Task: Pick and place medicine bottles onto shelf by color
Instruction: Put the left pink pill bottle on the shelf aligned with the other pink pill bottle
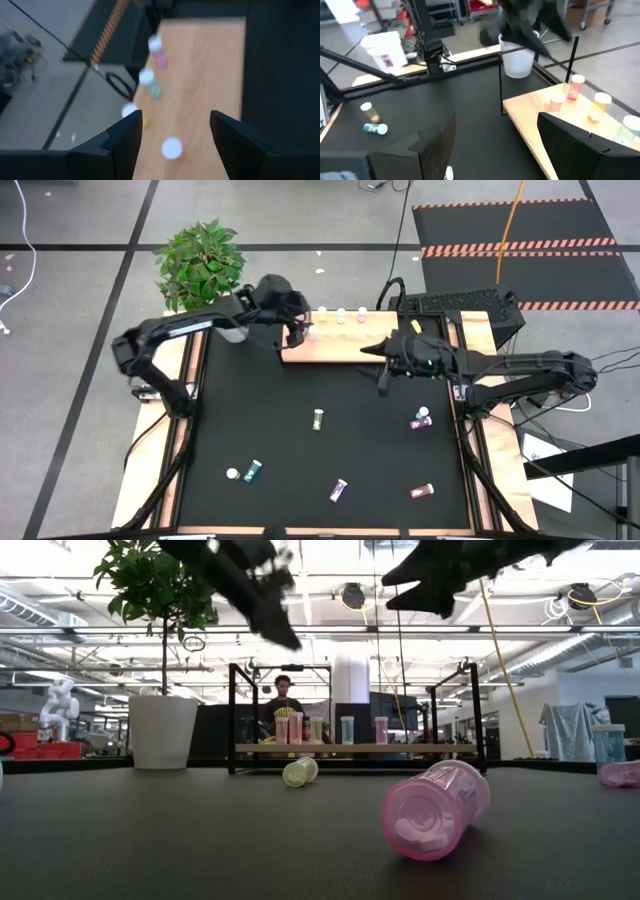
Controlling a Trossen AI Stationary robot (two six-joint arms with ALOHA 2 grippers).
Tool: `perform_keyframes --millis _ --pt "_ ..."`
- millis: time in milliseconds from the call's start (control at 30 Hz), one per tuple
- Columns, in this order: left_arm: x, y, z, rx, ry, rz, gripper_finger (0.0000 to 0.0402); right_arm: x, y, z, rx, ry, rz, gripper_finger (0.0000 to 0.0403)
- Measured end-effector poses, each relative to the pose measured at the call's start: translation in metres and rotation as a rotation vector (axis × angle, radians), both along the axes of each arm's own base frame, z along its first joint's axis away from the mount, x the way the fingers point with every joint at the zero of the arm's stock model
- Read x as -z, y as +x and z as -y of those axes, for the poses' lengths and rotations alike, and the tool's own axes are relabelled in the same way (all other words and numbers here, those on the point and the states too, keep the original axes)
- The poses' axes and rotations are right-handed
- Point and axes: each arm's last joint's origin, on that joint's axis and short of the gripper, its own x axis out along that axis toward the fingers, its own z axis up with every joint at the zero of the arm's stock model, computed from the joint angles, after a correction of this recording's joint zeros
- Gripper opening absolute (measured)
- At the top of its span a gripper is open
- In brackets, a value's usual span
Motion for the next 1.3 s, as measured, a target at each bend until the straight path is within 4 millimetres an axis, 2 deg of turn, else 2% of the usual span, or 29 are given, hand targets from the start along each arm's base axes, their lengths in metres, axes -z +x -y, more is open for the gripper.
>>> perform_keyframes --millis 100,200,300,467,567,700,833,967,1100,1300 --pt "-0.028 -0.014 0.021 -0.012 -0.013 0.082 0.0235 -0.015 0.013 0.016 -0.054 -0.008 -0.01 0.0274" --pt "-0.047 -0.026 0.041 -0.079 -0.086 0.164 0.0235 -0.021 0.029 0.035 -0.123 -0.031 -0.054 0.0274" --pt "-0.057 -0.038 0.058 -0.187 -0.182 0.191 0.0234 -0.022 0.049 0.055 -0.159 -0.055 -0.083 0.0274" --pt "-0.061 -0.046 0.095 -0.263 -0.171 0.147 0.0234 -0.019 0.085 0.089 -0.211 -0.064 -0.13 0.0274" --pt "-0.055 -0.05 0.111 -0.323 -0.135 0.057 0.0234 -0.018 0.108 0.106 -0.229 -0.085 -0.18 0.0274" --pt "-0.045 -0.061 0.116 -0.414 -0.071 -0.048 0.0234 -0.011 0.135 0.125 -0.221 -0.143 -0.226 0.0274" --pt "-0.02 -0.068 0.11 -0.437 -0.011 -0.145 0.0234 0.014 0.152 0.14 -0.14 -0.238 -0.294 0.0274" --pt "0.008 -0.088 0.104 -0.438 0.008 -0.173 0.0234 0.046 0.161 0.149 -0.119 -0.205 -0.372 0.0274" --pt "0.024 -0.113 0.104 -0.445 -0.018 -0.075 0.0234 0.067 0.166 0.156 -0.117 -0.15 -0.395 0.0274" --pt "0.019 -0.133 0.106 -0.417 -0.042 0.141 0.0234 0.075 0.163 0.17 -0.044 -0.119 -0.409 0.0274"
